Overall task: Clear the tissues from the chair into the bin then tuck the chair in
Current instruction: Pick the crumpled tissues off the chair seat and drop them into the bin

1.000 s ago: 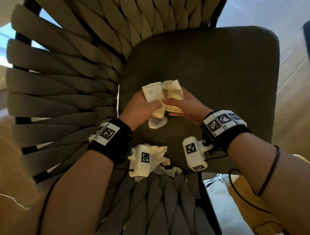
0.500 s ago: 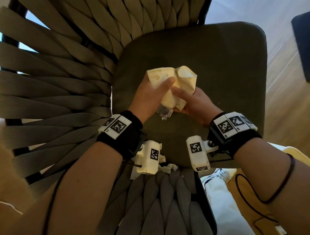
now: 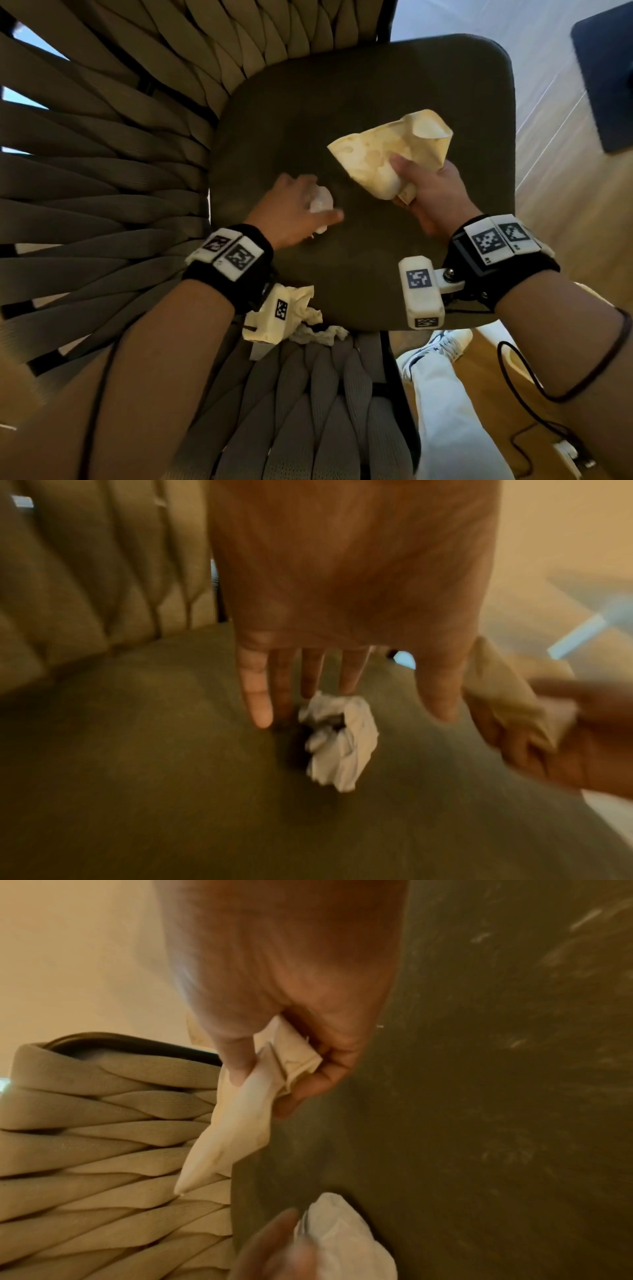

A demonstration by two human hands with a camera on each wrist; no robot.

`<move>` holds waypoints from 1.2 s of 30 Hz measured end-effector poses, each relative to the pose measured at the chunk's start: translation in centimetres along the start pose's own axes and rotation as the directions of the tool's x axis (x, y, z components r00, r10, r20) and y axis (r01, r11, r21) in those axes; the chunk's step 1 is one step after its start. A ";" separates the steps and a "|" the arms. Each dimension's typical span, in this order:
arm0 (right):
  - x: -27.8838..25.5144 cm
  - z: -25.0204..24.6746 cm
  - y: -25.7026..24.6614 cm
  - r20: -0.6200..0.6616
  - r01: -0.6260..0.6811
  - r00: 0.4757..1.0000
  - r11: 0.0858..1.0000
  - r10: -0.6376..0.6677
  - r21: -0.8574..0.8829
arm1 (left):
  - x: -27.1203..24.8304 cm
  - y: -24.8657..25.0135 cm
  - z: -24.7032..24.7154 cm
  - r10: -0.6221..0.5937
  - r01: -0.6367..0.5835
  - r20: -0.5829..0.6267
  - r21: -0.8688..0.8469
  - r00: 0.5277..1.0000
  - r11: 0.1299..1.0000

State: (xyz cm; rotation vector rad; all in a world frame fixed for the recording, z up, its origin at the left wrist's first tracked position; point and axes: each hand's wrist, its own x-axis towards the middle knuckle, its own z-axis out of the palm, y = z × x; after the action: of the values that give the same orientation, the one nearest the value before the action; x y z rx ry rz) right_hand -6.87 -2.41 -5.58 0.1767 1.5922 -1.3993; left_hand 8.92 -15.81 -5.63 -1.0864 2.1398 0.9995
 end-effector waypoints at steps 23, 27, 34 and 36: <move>-3.1 -4.4 3.9 -0.026 -0.147 0.988 0.986 0.150 0.083 | -6.7 -2.0 4.6 -0.215 -0.169 0.636 0.487 0.741 0.857; -3.5 -5.7 4.6 -0.024 -0.138 0.990 0.989 0.140 0.056 | -6.8 -1.7 4.9 -0.177 -0.232 0.667 0.477 0.724 0.848; -3.7 -6.7 4.8 0.025 -0.126 0.992 0.992 0.125 0.023 | -6.5 -2.1 5.1 -0.353 -0.178 0.773 0.507 0.526 0.843; -3.7 -6.7 4.9 0.040 -0.129 0.991 0.991 0.129 0.018 | -6.8 -2.3 5.8 -0.349 -0.197 0.758 0.525 0.551 0.828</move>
State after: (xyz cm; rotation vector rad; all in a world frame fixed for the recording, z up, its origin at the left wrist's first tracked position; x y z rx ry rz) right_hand -5.50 6.41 -7.15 0.2590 1.5080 -1.3121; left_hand 15.16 -9.09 -4.88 -0.2624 1.3702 0.5641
